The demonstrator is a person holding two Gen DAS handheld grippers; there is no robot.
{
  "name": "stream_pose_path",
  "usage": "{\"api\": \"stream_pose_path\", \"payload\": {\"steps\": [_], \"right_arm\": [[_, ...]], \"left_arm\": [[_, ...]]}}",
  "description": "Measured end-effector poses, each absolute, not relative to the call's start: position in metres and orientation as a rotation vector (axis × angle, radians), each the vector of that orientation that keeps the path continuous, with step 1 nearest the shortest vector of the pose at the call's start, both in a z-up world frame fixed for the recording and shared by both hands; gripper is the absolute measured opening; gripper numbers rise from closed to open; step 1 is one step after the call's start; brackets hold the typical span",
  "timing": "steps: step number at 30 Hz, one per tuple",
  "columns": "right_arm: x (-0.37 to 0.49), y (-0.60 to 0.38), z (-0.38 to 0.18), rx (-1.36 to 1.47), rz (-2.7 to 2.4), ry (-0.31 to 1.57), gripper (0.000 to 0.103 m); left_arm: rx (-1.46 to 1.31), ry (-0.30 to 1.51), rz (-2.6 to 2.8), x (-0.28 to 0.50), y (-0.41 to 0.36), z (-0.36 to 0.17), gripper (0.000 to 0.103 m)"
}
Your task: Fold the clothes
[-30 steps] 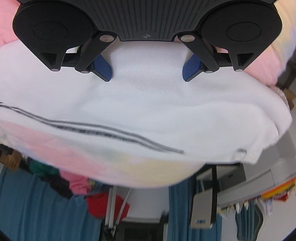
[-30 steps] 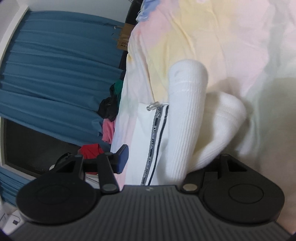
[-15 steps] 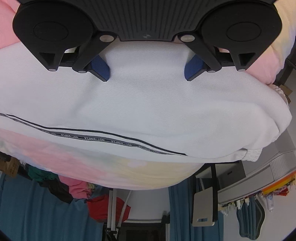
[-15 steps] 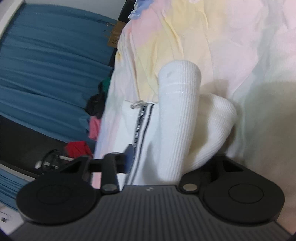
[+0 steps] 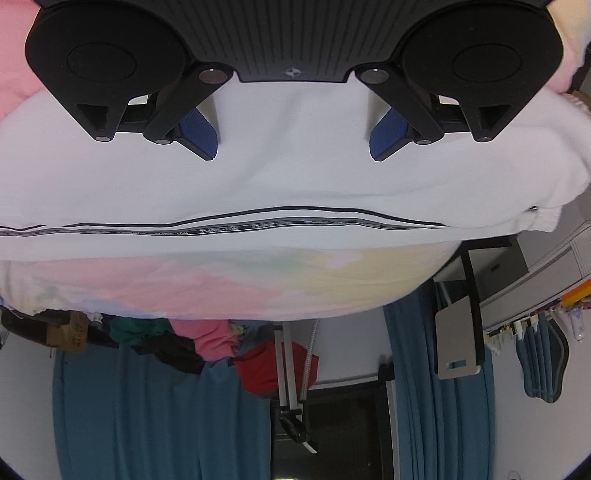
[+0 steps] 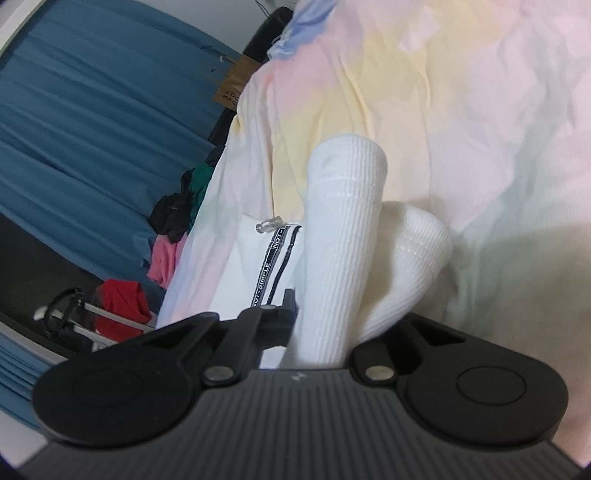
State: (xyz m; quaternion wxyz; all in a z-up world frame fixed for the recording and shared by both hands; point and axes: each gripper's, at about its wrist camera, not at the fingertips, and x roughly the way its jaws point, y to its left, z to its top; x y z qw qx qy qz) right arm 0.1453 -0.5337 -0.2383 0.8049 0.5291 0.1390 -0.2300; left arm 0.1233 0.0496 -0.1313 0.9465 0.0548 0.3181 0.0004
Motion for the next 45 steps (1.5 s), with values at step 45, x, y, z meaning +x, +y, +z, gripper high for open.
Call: {"api": "stream_pose_path", "payload": {"steps": [45], "right_arm": [[0.115,-0.112,-0.195,-0.506,0.266,0.387,0.022]], "left_arm": [[-0.196,0.489,-0.114,0.116,0.079,-0.097,0.094]]}}
